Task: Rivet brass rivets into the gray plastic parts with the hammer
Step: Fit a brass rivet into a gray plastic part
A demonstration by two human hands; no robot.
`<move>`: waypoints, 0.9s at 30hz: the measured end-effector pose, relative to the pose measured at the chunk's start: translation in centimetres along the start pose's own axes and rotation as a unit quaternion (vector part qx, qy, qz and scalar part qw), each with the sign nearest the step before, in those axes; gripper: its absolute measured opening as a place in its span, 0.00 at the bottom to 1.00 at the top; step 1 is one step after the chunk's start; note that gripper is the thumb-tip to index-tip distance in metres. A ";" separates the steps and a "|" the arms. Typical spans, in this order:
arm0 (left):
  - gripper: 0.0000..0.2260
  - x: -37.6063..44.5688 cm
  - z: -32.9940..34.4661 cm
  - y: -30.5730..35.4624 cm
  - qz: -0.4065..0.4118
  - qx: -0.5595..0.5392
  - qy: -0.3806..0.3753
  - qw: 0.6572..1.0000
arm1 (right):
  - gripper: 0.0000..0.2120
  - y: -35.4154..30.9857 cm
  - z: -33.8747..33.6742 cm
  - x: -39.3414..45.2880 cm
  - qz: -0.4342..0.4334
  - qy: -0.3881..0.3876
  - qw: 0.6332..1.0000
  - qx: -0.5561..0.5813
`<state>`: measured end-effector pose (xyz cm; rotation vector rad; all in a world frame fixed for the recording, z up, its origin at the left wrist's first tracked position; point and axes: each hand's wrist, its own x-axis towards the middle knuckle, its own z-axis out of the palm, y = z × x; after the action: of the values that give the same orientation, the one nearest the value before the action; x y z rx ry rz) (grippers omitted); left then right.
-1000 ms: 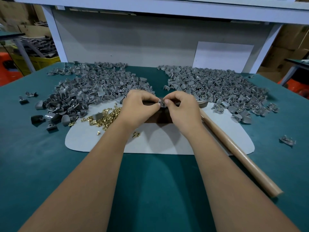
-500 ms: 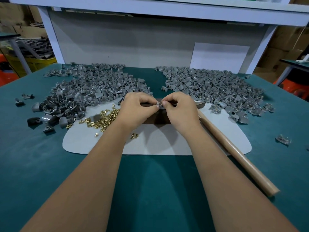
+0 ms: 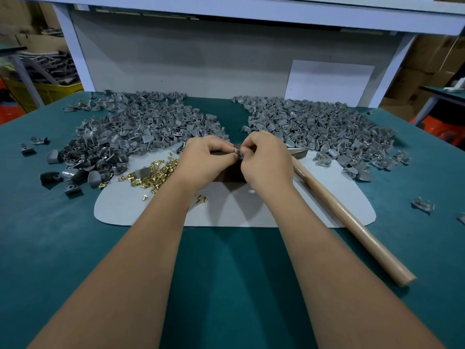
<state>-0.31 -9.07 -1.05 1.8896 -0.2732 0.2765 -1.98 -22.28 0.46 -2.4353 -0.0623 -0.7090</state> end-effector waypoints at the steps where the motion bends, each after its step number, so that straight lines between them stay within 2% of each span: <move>1: 0.05 -0.1 0.0 0.0 0.000 -0.002 -0.003 1.000 | 0.06 -0.1 0.0 -0.2 -0.003 0.007 1.000 -0.002; 12: 0.05 0.0 -0.1 0.0 0.012 0.020 -0.006 1.000 | 0.05 1.1 0.3 -0.7 -0.039 0.020 0.997 0.065; 18: 0.04 0.1 -0.3 -0.2 0.018 0.031 -0.014 0.999 | 0.10 1.6 -0.5 -0.6 0.038 0.104 0.980 0.162; 22: 0.04 0.2 -0.4 -0.3 0.017 0.029 -0.020 0.999 | 0.09 2.2 -0.8 -0.1 0.092 0.080 0.976 0.180; 27: 0.05 0.3 -0.4 -0.3 0.022 0.022 -0.026 0.999 | 0.06 2.1 -0.5 0.0 0.085 0.044 0.977 0.190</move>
<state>0.06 -8.56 -1.09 1.9389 -0.3455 0.2650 -1.81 -24.29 -0.30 -2.0144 0.0410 -0.6592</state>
